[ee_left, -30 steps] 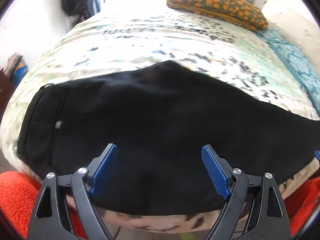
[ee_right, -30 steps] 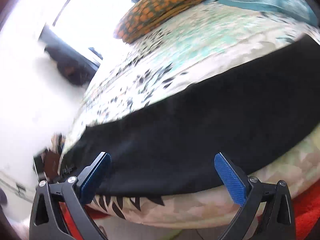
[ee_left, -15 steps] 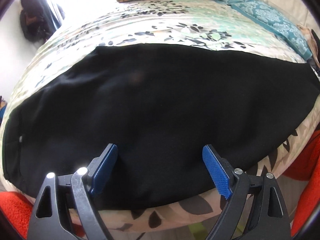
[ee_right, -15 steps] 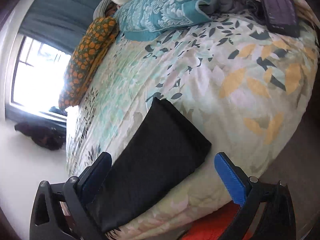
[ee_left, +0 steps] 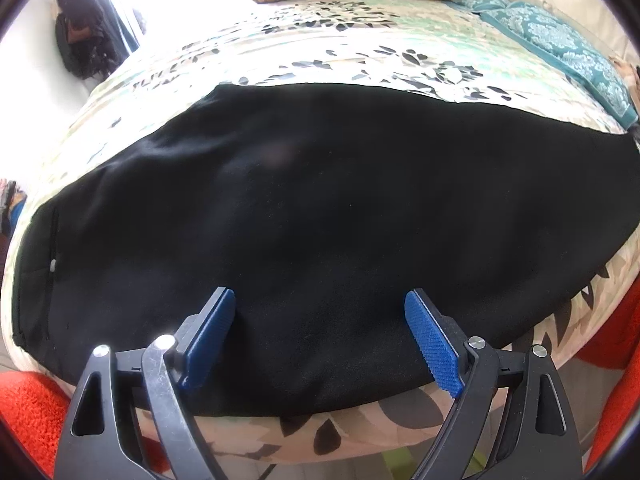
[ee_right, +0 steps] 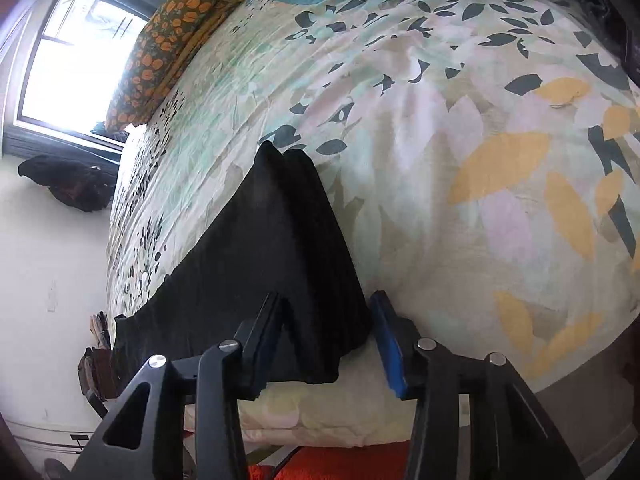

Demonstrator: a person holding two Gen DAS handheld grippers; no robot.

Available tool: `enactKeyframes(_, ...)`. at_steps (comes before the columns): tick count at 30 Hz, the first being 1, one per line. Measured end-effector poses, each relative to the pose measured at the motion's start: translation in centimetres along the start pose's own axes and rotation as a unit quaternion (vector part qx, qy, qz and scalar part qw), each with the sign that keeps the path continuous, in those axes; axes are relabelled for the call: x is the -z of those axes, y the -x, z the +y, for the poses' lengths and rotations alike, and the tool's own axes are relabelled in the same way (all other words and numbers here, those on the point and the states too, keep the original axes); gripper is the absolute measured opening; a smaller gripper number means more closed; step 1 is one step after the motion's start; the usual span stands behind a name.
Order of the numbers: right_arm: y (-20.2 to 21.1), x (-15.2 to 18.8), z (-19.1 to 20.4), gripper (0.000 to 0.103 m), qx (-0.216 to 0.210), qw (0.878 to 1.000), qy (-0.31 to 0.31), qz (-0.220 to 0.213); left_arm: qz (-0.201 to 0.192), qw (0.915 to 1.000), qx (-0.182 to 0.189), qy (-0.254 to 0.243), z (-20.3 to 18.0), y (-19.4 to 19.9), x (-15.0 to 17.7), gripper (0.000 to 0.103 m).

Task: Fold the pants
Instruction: 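Grasp the trouser leg end with the right gripper and lift it toward the left gripper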

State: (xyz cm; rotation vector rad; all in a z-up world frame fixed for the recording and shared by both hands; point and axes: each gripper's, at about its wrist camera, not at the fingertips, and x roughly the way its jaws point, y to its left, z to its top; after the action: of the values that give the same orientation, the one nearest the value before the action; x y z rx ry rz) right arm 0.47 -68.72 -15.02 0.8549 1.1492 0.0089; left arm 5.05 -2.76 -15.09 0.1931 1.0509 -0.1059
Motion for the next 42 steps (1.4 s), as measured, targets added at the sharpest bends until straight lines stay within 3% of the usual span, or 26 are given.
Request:
enactKeyframes(3, -0.4, -0.1, -0.3, 0.046, -0.001, 1.000, -0.005, 0.005, -0.002, 1.0000, -0.001, 0.001, -0.1, -0.1, -0.1, 0.089)
enactKeyframes(5, -0.6, -0.2, 0.0, 0.038, 0.008, 1.000, -0.008, 0.000, -0.001, 1.0000, -0.001, 0.001, -0.1, -0.2, -0.2, 0.089)
enactKeyframes(6, -0.6, -0.2, 0.1, 0.027, 0.000, 1.000, -0.012, -0.002, -0.002, 1.0000, 0.000, 0.002, -0.1, -0.2, -0.2, 0.089)
enactKeyframes(9, 0.5, 0.2, 0.7, 0.023, -0.019, 0.999, -0.016, -0.028, -0.003, 1.0000, 0.002, 0.003, 0.0, -0.1, -0.1, 0.089)
enactKeyframes(13, 2.4, 1.4, 3.6, 0.021, -0.078, 0.994, -0.020, -0.077, -0.002, 1.0000, 0.004, 0.009, 0.1, -0.2, -0.3, 0.089)
enactKeyframes(16, 2.2, 3.3, 7.7, 0.021, -0.134, 0.987, -0.008, -0.086, -0.002, 0.9998, 0.008, 0.017, 0.2, -0.3, -0.5, 0.089)
enactKeyframes(22, -5.0, 9.4, 19.4, 0.021, -0.186, 0.980, 0.043, -0.051, -0.005, 0.9994, 0.018, 0.030, 0.5, -0.4, -0.6, 0.089)
enactKeyframes(28, -13.8, 14.8, 29.7, 0.021, -0.191, 0.978, 0.086, -0.003, -0.006, 0.9986, 0.032, 0.041, 1.5, -0.1, -0.4, 0.088)
enactKeyframes(35, -19.7, 18.4, 37.0, 0.021, -0.170, 0.977, 0.128, 0.027, -0.003, 0.9942, 0.059, 0.090, 4.0, 0.1, -0.7, 0.088)
enactKeyframes(42, -23.2, 21.2, 41.0, 0.022, -0.141, 0.969, 0.195, 0.050, -0.003, 0.9791, 0.098, 0.178, 7.5, 0.2, -0.9, 0.088)
